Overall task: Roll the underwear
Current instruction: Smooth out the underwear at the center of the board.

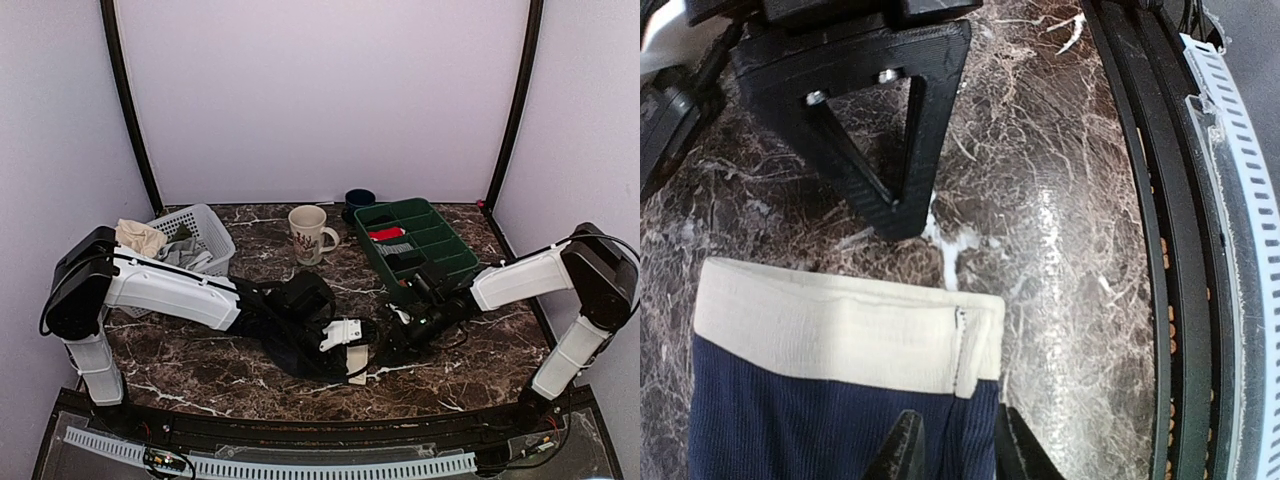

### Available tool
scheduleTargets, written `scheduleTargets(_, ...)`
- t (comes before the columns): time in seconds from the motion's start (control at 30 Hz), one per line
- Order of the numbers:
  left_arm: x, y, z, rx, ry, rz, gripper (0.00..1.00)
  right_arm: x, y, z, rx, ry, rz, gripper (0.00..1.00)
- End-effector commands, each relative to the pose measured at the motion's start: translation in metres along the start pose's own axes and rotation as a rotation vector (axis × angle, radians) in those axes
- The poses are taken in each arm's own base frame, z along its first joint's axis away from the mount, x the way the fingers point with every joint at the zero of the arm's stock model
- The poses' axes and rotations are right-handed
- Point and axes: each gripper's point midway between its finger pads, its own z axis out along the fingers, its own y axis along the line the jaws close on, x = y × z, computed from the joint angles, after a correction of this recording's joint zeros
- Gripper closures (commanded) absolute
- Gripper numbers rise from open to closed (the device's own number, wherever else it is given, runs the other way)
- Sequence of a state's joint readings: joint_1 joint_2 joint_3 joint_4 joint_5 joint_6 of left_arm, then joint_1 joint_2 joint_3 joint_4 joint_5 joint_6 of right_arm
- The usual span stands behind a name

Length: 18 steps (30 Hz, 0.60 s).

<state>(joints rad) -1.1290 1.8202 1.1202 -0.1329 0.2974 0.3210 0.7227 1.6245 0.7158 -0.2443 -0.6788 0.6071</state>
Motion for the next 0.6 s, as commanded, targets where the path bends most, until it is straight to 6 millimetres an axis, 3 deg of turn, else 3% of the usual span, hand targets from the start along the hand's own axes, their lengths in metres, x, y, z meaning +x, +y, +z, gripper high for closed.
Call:
scheduleTargets(0.0,-0.010,-0.003,0.010,0.021,-0.012,0.056,0.72,-0.004,0.008,0.011,-0.039,-0.009,-0.028,0.90)
scheduleTargets(0.3,-0.005,-0.007,0.025,0.054,0.011,0.055,0.71,0.004,0.001,0.027,-0.049,0.028,-0.011,0.91)
scheduleTargets(0.57,0.005,-0.004,0.030,0.035,0.055,0.062,0.85,0.007,-0.004,0.032,-0.043,0.041,-0.010,0.93)
